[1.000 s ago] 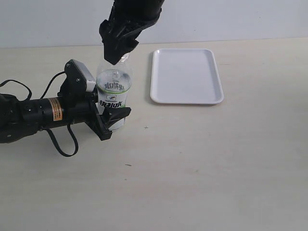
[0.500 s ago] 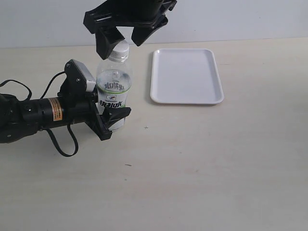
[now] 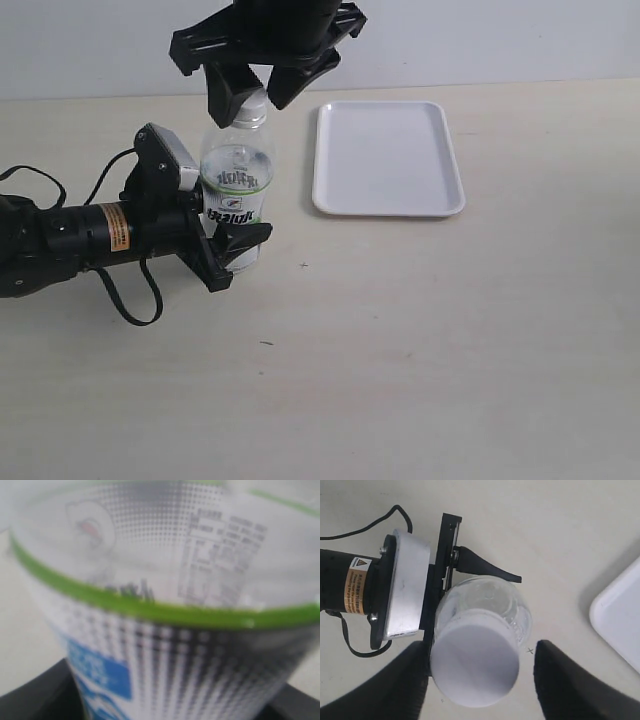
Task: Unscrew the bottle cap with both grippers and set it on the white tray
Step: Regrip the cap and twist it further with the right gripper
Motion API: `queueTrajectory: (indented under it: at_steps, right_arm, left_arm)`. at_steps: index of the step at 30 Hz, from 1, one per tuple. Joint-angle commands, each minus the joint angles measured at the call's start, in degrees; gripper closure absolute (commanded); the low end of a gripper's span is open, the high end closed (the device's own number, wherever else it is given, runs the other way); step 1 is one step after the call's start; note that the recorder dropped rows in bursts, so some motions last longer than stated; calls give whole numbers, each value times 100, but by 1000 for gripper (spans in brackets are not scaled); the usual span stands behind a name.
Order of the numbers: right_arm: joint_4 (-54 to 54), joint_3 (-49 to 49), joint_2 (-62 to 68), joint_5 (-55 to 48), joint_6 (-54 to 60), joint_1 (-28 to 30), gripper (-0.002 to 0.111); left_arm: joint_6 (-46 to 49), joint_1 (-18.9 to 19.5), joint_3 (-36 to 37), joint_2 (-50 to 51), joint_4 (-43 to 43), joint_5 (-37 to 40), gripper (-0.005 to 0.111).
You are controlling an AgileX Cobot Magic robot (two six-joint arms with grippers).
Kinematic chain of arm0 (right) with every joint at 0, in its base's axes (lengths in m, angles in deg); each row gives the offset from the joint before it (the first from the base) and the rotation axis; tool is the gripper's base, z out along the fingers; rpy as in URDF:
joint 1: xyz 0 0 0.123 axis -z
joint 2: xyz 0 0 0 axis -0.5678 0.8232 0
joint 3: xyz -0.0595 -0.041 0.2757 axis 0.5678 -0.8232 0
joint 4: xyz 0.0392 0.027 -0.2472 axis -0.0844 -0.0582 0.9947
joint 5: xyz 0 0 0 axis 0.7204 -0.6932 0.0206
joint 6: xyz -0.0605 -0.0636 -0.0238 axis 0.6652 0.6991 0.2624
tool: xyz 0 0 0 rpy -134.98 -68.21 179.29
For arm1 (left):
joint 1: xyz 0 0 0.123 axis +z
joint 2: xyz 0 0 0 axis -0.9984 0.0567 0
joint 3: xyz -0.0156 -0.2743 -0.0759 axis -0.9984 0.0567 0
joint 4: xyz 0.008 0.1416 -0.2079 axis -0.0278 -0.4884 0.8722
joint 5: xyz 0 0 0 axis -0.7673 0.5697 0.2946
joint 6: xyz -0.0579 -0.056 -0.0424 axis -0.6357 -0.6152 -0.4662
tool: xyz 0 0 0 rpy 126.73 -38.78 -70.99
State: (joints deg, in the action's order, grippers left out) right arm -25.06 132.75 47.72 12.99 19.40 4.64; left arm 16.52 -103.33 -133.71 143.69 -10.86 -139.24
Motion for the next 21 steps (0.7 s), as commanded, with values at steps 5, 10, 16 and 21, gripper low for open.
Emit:
queueTrajectory:
  at_steps: [5,10,16,21]
  right_arm:
    - [-5,4,2,32,245,-8,102]
    - [-5,4,2,32,1125,-8,108]
    - [-5,4,2,45,2896,-8,108]
    - [-5,4,2,55,4558,-8,108]
  left_arm:
    - [-45,-11,-9,-37,5,-104,107]
    - [-45,-11,-9,-37,5,-104,107]
    - [-45,-11,-9,-37,5,-104,107]
    - [-45,-11,-9,-37,7,-52,107]
